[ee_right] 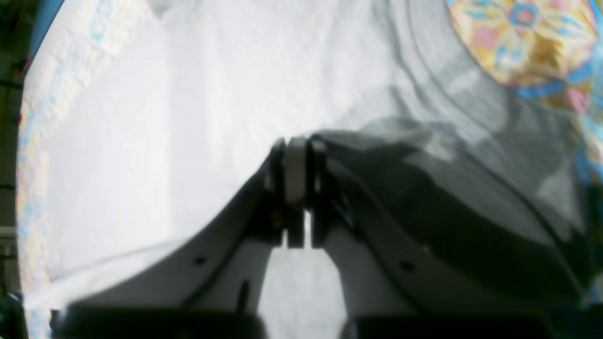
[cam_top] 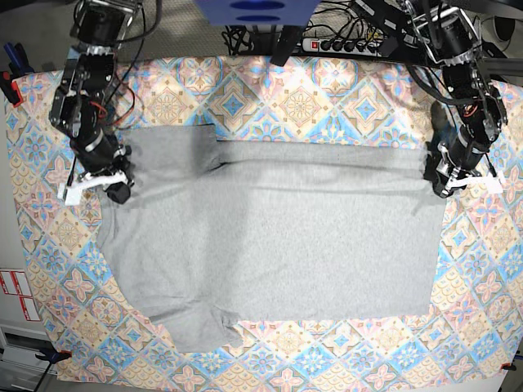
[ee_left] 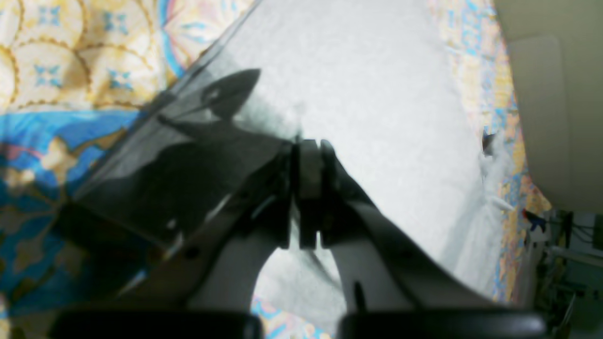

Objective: Fold the T-shirt properly
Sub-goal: 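Fold the collar edge over toward the hem with both grippers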

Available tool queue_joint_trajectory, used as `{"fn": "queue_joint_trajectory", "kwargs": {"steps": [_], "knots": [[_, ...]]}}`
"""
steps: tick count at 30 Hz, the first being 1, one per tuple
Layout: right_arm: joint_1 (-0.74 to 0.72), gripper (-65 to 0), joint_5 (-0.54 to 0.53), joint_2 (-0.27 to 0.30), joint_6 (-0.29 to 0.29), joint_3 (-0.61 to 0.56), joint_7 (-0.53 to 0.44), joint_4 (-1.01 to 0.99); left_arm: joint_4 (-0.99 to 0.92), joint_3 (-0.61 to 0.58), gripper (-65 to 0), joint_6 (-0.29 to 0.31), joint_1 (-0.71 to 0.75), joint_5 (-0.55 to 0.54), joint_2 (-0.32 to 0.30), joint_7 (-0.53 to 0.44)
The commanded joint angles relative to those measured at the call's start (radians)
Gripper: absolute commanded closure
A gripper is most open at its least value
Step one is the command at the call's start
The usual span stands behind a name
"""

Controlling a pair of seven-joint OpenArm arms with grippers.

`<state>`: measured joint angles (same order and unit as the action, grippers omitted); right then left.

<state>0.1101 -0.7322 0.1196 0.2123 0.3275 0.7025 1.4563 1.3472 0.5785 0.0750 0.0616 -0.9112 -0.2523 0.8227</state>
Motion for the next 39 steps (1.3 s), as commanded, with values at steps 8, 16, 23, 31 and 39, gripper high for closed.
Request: {"fn": "queue_joint_trajectory", "kwargs": {"steps": [8, 16, 23, 31, 39], "knots": [[-0.134, 0.0, -0.011, 0.012, 0.006, 0.003, -0.024, -0.107, -0.067, 0.005, 0.0, 0.007, -0.081, 0.03, -0.012, -0.015], [-0.178, -0.4, -0.011, 0.01, 0.006, 0.003, -0.024, -0.187, -0.068, 0.005, 0.0, 0.007, -0.108, 0.088, 0.008, -0.024], [-0.128, -15.5, -0.013, 0.01, 0.006, 0.005, -0.024, -0.136, -0.067, 0.01, -21.0, -0.002, -0.082, 0.082, 0.001, -0.041], [-0.006, -22.7, -0.014, 0.012, 0.006, 0.014, -0.025, 0.013, -0.062, 0.011, -44.2, -0.001, 0.053, -0.145, -0.049, -0.039], [0.095, -22.4, -0.014, 0.015, 0.006, 0.014, -0.025, 0.082, -0.062, 0.011, -44.1, -0.001, 0.142, -0.214, -0.052, -0.042]]}}
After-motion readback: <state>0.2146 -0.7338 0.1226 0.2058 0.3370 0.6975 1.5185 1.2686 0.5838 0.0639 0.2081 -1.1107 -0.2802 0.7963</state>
